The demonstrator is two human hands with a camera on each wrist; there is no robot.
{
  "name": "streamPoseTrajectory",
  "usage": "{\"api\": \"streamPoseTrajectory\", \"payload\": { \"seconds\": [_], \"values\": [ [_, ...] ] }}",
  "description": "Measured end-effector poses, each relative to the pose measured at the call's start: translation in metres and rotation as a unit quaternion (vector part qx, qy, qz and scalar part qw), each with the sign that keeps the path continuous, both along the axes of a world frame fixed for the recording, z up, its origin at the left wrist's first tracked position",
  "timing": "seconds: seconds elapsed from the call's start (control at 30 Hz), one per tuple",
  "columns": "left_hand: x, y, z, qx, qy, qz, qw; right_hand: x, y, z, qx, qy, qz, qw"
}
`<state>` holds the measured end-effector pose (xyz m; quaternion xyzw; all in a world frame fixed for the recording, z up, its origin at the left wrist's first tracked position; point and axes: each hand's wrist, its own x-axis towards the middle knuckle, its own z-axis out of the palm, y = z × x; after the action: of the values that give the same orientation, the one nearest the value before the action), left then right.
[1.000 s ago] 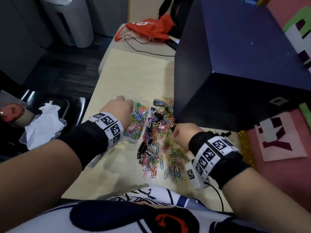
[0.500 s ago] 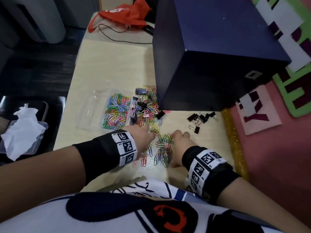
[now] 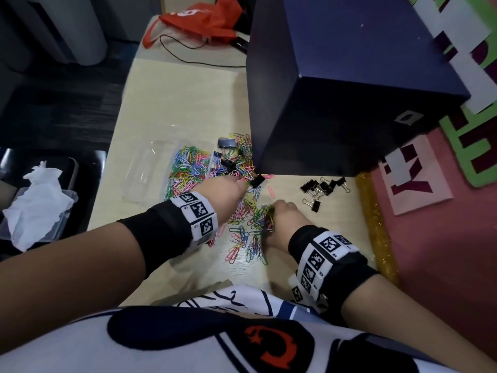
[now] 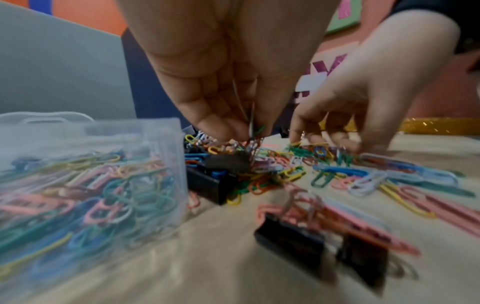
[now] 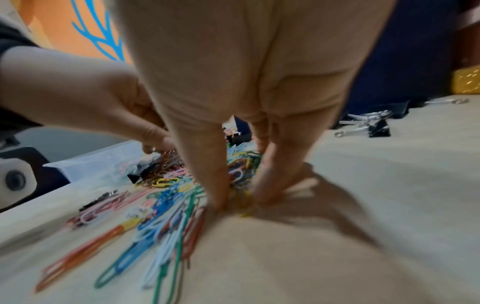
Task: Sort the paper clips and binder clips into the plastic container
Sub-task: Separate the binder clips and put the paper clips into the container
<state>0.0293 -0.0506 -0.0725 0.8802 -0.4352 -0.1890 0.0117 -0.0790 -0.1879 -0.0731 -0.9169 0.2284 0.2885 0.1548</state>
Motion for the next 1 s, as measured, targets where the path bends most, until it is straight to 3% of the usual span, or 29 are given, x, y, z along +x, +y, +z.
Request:
{"api": "streamPoseTrajectory", "payload": {
  "seconds": [0.1,0.2,0.33,0.4,0.63,0.83,1.0],
  "values": [
    [-0.002,0.002,0.011,-0.020,-0.009,0.031,0.999,0.008,-0.001,-0.002,0.008,-0.070,0.018,0.997],
    [-0.014,0.002,0.020,0.019,-0.023,-0.001,1.000,0.009,-0.008,-0.002,0.032,-0.117,0.018,0.993],
    [-0.034,0.001,0.010,0.106,0.055,-0.014,0.993,0.004,0.000,-0.005,0.051,-0.043,0.122,0.990],
    [-0.038,0.001,0.004,0.128,0.058,-0.005,0.990,0.002,0.004,-0.009,0.037,-0.047,0.133,0.989],
    [-0.031,-0.005,0.007,0.112,0.048,-0.005,0.993,0.000,0.001,-0.010,0.038,-0.106,0.069,0.991],
    [-0.027,-0.010,0.014,0.130,0.055,-0.036,0.989,0.005,-0.006,-0.007,0.022,-0.100,0.009,0.995],
    [-0.014,-0.006,0.015,0.062,0.083,0.055,0.993,0.016,-0.006,0.007,0.026,-0.098,-0.028,0.994]
  ]
}}
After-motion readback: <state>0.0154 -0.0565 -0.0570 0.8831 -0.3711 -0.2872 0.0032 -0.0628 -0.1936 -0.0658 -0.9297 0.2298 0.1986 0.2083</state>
